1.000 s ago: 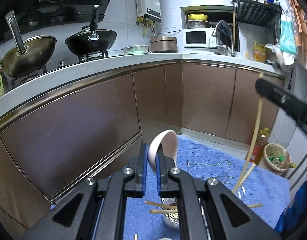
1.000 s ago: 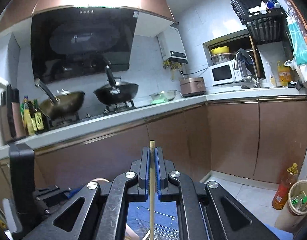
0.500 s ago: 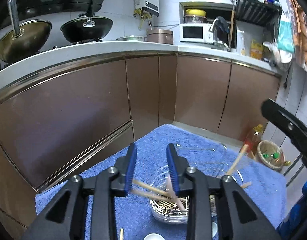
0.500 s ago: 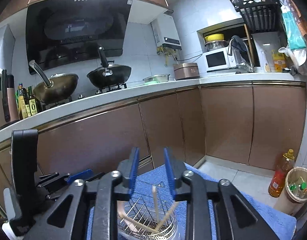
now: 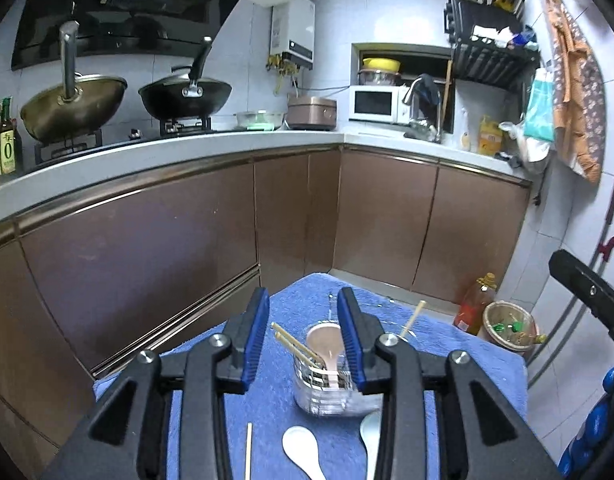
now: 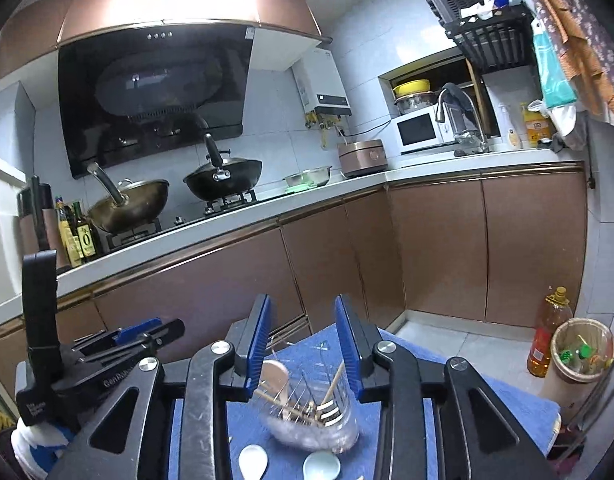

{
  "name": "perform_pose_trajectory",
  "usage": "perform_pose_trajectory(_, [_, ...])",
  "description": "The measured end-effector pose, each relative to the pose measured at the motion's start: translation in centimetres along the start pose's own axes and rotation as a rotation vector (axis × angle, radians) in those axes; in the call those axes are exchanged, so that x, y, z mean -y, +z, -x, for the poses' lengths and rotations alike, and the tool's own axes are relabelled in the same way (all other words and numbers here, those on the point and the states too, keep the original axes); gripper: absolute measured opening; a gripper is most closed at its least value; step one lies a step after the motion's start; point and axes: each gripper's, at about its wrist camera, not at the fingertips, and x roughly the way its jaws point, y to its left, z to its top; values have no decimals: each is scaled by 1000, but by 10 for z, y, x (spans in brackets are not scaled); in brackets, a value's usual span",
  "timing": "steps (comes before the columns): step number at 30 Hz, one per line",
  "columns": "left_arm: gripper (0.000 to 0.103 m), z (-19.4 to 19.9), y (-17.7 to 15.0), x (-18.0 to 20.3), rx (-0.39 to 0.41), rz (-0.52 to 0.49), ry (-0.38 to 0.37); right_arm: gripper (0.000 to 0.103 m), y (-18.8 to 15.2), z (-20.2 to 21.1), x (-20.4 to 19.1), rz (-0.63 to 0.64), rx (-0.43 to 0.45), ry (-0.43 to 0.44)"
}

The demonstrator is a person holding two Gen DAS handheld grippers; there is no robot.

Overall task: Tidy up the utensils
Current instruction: 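Move both open tools back toward the white spoon and a chopstick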

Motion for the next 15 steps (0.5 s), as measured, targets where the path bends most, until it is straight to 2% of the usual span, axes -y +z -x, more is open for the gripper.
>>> perform_pose_trajectory(9, [47,90,-1,-12,29,17,-30,35,1,76,-15,-23,28,0])
perform_pose_trajectory(15, [47,137,-15,-22,48,15,-32,37,-9,113,-25,-40,36,13])
